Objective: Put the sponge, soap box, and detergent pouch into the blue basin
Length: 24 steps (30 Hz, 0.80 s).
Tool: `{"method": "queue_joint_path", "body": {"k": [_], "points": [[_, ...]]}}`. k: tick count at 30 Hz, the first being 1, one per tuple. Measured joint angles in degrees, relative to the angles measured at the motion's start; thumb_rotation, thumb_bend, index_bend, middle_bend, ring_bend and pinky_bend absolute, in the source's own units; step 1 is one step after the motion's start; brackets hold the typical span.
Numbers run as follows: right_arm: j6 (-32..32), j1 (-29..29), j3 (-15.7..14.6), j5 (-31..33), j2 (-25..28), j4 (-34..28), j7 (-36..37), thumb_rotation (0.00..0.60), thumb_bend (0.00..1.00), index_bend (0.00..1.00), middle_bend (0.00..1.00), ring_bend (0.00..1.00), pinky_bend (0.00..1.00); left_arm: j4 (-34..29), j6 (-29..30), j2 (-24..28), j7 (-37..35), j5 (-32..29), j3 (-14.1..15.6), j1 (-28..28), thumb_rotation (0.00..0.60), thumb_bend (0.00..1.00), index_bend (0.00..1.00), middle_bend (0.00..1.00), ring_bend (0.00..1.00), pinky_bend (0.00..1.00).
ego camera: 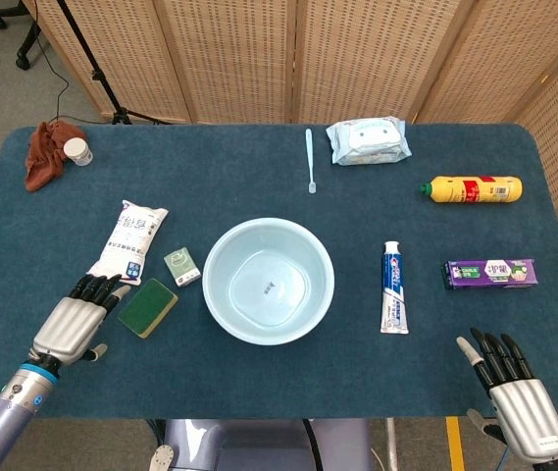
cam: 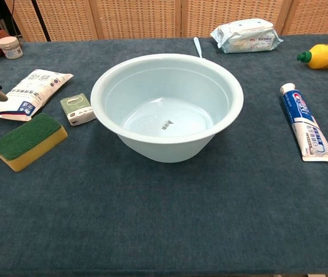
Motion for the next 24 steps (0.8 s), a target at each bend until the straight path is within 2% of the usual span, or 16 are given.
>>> {"method": "queue_joint_path", "body": {"k": [13,18,24], "points": [[0.6,0.0,0.2,-0.5,-0.3,0.7,0.6,0.6,0.1,0.06,0.0,0.0,0.0,3.0,-5.6,-0.5,2.5,-9.2,-0.6,-7.1,0.6,0.14,0.0,0.0,0.0,0.0],[0.6,0.1,0.2,-0.5,-0.3,0.8,0.7,0.6,0.1,0.06,0.0,0.0,0.0,4.9,-8.7,-1.7,2.6,-10.9,-0.1,-10.4,0.6,0.14,0.0,0.0,0.0,0.0],[0.6,0.1,0.2,-0.5,-0.4,1.0,0.8,0.6,0.1,0.06,0.0,0.0,0.0,5.3,-9.1,-2.9,2.6,-12.2,0.6,-12.7,0.6,0.14,0.0,0.0,0.0,0.0]]}}
